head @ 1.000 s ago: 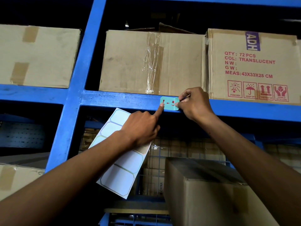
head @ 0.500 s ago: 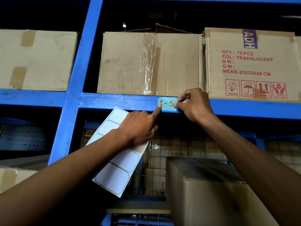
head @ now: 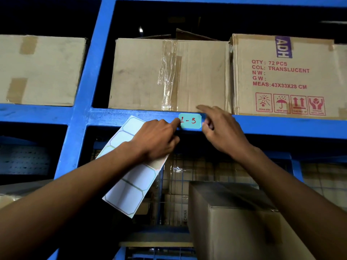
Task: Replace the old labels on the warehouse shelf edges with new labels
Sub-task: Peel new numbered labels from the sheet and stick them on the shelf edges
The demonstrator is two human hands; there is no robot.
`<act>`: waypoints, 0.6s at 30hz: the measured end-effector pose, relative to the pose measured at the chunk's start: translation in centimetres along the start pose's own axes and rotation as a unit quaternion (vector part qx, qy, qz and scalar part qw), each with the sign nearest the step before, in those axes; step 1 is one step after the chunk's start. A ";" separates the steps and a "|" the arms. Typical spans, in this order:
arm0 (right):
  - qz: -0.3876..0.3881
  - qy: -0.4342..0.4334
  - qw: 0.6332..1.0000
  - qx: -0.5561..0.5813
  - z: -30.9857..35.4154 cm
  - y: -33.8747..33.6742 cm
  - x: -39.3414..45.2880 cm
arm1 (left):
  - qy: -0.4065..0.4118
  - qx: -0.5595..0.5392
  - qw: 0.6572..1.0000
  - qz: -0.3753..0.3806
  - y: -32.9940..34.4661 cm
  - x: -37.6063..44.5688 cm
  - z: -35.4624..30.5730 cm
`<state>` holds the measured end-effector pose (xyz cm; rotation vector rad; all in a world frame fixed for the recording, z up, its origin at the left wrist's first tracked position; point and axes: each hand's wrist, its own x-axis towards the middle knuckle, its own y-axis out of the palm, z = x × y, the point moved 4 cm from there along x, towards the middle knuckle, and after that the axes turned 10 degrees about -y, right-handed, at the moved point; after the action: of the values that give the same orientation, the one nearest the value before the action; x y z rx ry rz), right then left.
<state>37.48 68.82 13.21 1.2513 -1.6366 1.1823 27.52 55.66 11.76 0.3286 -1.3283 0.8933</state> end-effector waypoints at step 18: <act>0.110 -0.085 0.967 -0.214 -0.4 1.8 -3.1 | -0.044 0.012 0.997 0.056 1.6 -1.6 0.6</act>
<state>36.46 70.28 10.08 0.9310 -2.0664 0.7961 26.00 55.65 10.05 0.3175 -1.4292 0.9997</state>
